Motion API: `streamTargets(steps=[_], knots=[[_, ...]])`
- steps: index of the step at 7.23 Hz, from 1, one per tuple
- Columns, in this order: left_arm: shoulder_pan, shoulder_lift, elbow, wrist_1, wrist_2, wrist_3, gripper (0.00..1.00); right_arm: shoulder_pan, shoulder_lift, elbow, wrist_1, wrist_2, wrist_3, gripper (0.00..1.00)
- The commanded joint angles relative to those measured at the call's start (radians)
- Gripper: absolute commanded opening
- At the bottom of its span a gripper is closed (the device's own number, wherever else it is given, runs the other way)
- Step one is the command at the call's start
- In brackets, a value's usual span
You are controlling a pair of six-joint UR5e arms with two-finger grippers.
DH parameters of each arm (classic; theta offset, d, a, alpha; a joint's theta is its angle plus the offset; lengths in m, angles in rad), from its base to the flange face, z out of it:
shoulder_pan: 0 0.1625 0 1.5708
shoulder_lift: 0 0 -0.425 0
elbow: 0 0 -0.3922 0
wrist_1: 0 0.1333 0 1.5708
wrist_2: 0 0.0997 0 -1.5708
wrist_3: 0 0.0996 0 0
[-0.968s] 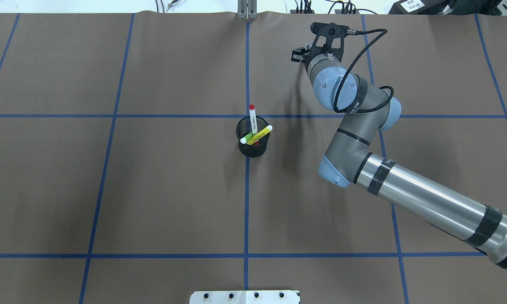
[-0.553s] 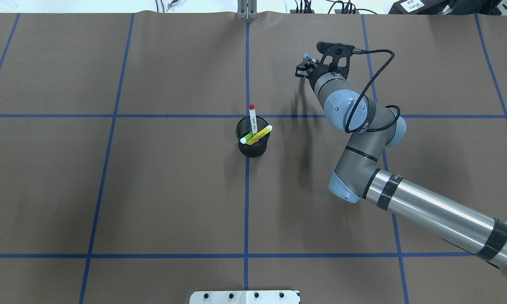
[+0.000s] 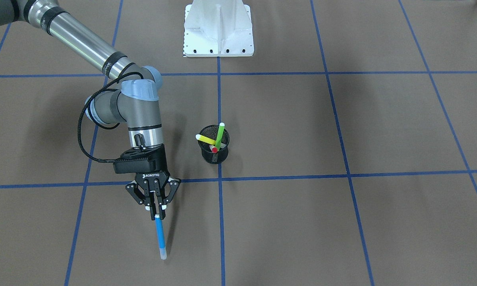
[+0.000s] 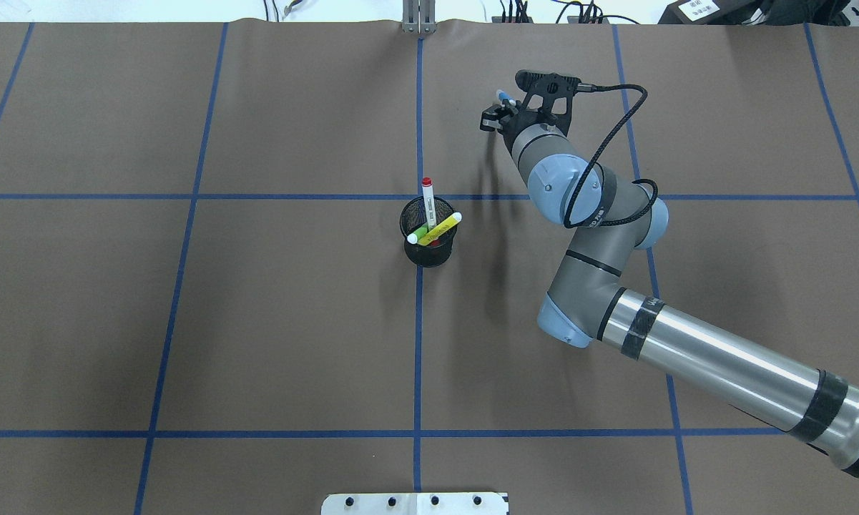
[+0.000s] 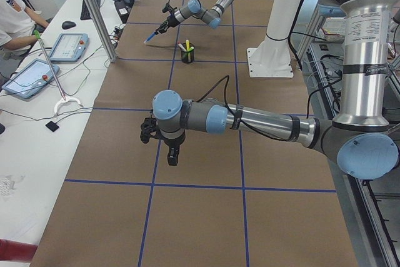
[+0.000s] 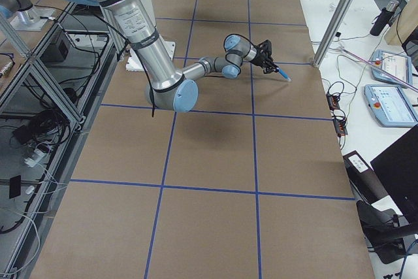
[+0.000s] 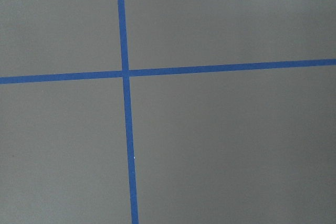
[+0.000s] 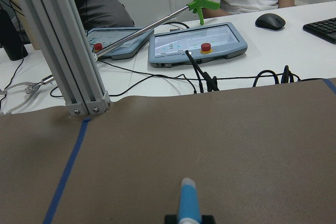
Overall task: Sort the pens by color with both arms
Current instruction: 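Carry the blue marker farther from the robot and set it down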
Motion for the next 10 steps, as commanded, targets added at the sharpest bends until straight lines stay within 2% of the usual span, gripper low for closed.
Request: streamTargets(steps=[1, 3, 4, 5, 6, 7, 8, 9, 10], knots=[[0.000, 0.000, 0.001, 0.000, 0.000, 0.001, 1.00, -0.022, 0.015, -0.006, -0.056, -0.027, -0.001, 0.00], [0.000, 0.000, -0.002, 0.000, 0.000, -0.001, 1.00, -0.042, 0.023, -0.009, -0.078, -0.046, 0.001, 0.00], [0.000, -0.002, -0.002, 0.000, 0.000, 0.001, 1.00, -0.043, 0.018, -0.009, -0.078, -0.046, -0.001, 0.08], [0.000, -0.002, -0.003, 0.000, 0.000, 0.001, 1.00, -0.043, 0.017, -0.007, -0.076, -0.044, -0.001, 0.26], [0.000, -0.002, -0.008, -0.006, 0.000, 0.002, 1.00, -0.043, 0.023, -0.003, -0.078, -0.043, -0.006, 0.56], [0.000, -0.002, -0.008, -0.018, 0.000, -0.001, 1.00, -0.045, 0.020, 0.002, -0.076, -0.041, -0.001, 0.99], [0.000, -0.006, -0.018, -0.020, -0.002, -0.020, 1.00, -0.045, 0.014, 0.011, -0.071, -0.037, -0.003, 1.00], [0.032, -0.015, -0.060, -0.031, -0.005, -0.151, 1.00, -0.043, -0.005, 0.051, -0.070, -0.015, -0.012, 1.00], [0.114, -0.017, -0.098, -0.101, -0.005, -0.318, 1.00, -0.034, -0.046, 0.139, -0.074, 0.070, -0.012, 1.00]])
